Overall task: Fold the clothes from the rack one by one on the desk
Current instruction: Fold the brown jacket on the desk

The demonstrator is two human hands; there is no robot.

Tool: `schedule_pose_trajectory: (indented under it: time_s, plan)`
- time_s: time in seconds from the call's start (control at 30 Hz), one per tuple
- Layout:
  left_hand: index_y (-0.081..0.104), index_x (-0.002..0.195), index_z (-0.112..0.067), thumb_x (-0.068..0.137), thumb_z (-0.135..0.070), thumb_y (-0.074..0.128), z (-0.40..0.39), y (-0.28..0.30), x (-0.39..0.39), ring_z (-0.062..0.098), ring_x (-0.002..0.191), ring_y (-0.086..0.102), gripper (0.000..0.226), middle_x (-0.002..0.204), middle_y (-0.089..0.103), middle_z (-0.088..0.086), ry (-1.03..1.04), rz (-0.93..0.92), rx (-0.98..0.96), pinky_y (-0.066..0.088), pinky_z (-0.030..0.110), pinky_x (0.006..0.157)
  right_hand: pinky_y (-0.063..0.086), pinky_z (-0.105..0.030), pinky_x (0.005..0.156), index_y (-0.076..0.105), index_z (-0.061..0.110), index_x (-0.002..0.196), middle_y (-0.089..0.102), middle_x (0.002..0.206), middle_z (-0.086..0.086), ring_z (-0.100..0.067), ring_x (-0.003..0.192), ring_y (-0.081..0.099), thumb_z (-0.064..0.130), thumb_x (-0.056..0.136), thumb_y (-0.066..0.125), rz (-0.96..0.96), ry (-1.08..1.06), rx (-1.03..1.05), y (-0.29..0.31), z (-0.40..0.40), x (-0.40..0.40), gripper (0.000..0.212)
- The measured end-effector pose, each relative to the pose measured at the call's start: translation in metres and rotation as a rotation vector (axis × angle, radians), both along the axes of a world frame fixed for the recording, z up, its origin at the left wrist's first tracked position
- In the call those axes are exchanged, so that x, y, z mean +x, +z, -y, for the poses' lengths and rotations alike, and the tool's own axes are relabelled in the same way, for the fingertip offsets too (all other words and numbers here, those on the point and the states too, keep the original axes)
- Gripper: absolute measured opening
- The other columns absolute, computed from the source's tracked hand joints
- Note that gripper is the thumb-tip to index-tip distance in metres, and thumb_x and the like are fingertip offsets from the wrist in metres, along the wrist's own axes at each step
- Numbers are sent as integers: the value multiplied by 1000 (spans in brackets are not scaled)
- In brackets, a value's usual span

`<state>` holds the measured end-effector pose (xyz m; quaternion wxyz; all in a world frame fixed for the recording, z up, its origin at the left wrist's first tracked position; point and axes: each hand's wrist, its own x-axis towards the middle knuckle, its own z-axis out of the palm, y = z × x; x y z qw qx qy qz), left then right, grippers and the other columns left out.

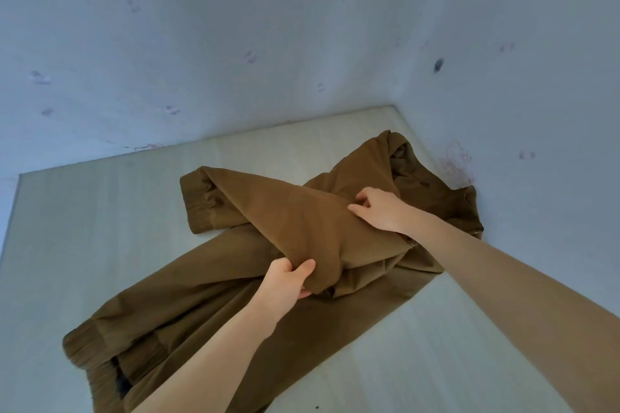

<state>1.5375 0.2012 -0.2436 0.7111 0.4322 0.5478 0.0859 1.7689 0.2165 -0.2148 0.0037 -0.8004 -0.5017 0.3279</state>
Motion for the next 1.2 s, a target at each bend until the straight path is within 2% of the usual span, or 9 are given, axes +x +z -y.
schedule_pose_trajectory:
  time_s: [0.07,0.2,0.43,0.53,0.63,0.77,0.87,1.0,1.2]
  plan:
    - [52,131,-13,98,-27,53,-2,4,-1,18,108,63,36,124,62,0,33,39,19,55,32,91,40,-32,96,50,13,133,55,129,-3,-23,115,54,50,95,50,-88,-69,-101,1,-7,-4,53]
    - [61,106,-22,98,-30,53,-7,22,2,14,95,67,14,102,69,-2,7,93,251,56,24,83,47,-33,90,74,17,94,69,100,-1,-21,99,63,43,95,53,-324,-182,-32,31,-4,12,32]
    - [48,95,-29,96,-46,48,0,46,23,4,78,51,17,79,46,-20,-520,-160,981,38,15,71,50,-40,88,66,22,95,62,104,-7,-24,94,58,40,94,56,-586,-370,74,71,40,68,20]
    - [52,100,-22,98,-45,45,4,40,31,7,62,55,24,70,53,-11,-546,-176,865,39,15,60,51,-54,93,61,16,104,53,104,-18,-27,86,47,35,95,54,-481,-370,-12,62,60,79,22]
    - [58,104,-20,100,-48,38,9,24,32,6,73,61,35,83,64,-6,-595,-232,560,52,24,75,48,-28,54,49,12,113,50,81,-9,-15,63,47,23,98,49,-289,-270,-156,43,83,73,19]
    - [54,130,-14,103,-40,37,17,7,24,7,89,65,42,114,64,-4,-725,-266,238,51,31,95,56,-32,83,43,19,120,53,104,-1,-17,96,59,26,94,54,-186,-152,-355,12,109,70,29]
    - [44,141,-12,99,-48,42,9,16,27,9,80,69,54,122,62,-1,-765,-310,264,55,24,77,53,-30,83,46,21,119,54,113,0,-18,101,58,40,94,55,-210,-226,-269,10,102,70,33]
    - [64,103,-12,96,-43,53,-15,28,46,21,77,71,33,91,71,6,-410,-256,406,57,30,74,46,-36,90,55,15,120,57,124,-8,-23,105,55,45,100,38,-345,-512,-84,13,78,65,40]
    - [63,100,-10,90,-22,67,-9,27,49,17,70,70,17,83,71,8,-276,-127,377,59,25,63,48,-33,91,65,21,111,62,113,3,-18,107,58,38,98,49,-391,-404,12,20,70,59,27]
